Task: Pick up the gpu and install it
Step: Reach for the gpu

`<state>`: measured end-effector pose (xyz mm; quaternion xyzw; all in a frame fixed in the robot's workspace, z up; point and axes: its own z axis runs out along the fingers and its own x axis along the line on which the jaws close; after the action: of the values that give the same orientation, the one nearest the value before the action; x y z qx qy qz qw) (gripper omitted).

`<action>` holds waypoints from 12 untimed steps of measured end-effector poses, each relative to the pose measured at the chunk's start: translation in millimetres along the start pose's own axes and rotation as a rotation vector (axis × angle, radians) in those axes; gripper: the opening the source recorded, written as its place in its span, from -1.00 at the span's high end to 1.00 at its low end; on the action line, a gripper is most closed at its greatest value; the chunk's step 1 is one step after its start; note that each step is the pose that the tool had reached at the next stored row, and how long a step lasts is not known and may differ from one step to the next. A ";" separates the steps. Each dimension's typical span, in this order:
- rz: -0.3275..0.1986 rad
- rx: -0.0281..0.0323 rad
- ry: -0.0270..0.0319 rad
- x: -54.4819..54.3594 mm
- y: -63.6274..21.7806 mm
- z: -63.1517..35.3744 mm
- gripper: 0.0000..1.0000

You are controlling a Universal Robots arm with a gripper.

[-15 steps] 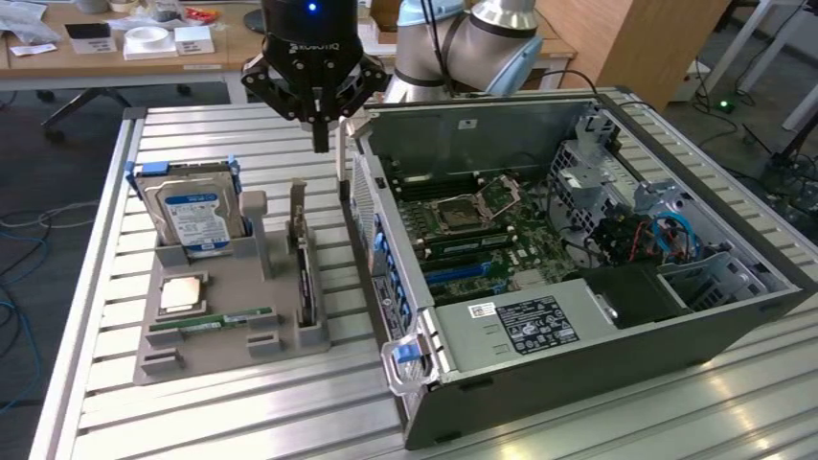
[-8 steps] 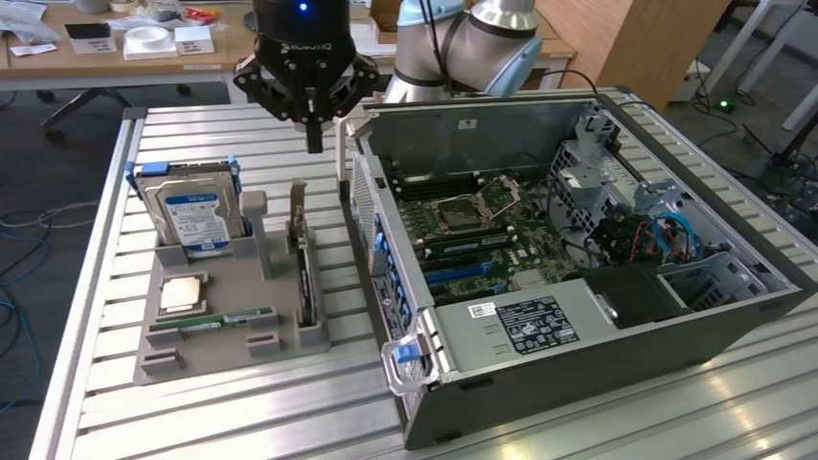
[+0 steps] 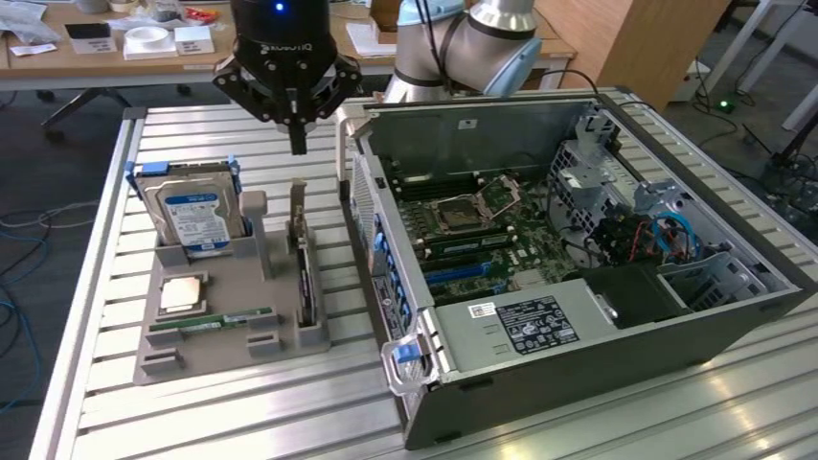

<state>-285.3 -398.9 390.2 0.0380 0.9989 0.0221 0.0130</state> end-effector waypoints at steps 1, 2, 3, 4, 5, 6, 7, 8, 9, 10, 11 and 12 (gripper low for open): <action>0.000 0.0000 0.0000 1.7 -0.1 -0.1 0.79; 0.000 0.0000 0.0000 3.3 -0.2 -0.1 0.79; 0.000 0.0000 0.0000 4.3 -0.3 -0.1 0.79; 0.000 0.0000 0.0000 4.5 -0.3 -0.1 0.79; 0.000 0.0000 0.0000 4.5 -0.3 -0.1 0.79; 0.000 0.0000 0.0000 4.5 -0.3 -0.1 0.79; 0.000 -0.0001 0.0000 4.5 -0.3 -0.1 0.79; 0.000 0.0000 0.0000 4.5 -0.3 -0.1 0.79; 0.000 0.0000 0.0000 4.5 -0.3 -0.1 0.79; 0.000 0.0000 0.0000 4.6 -0.5 -0.1 0.79; 0.000 0.0000 0.0001 4.7 -0.9 -0.2 0.79; 0.000 0.0000 0.0002 4.7 -1.6 -0.2 0.79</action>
<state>-290.0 -400.1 390.3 0.0382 0.9989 0.0220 0.0129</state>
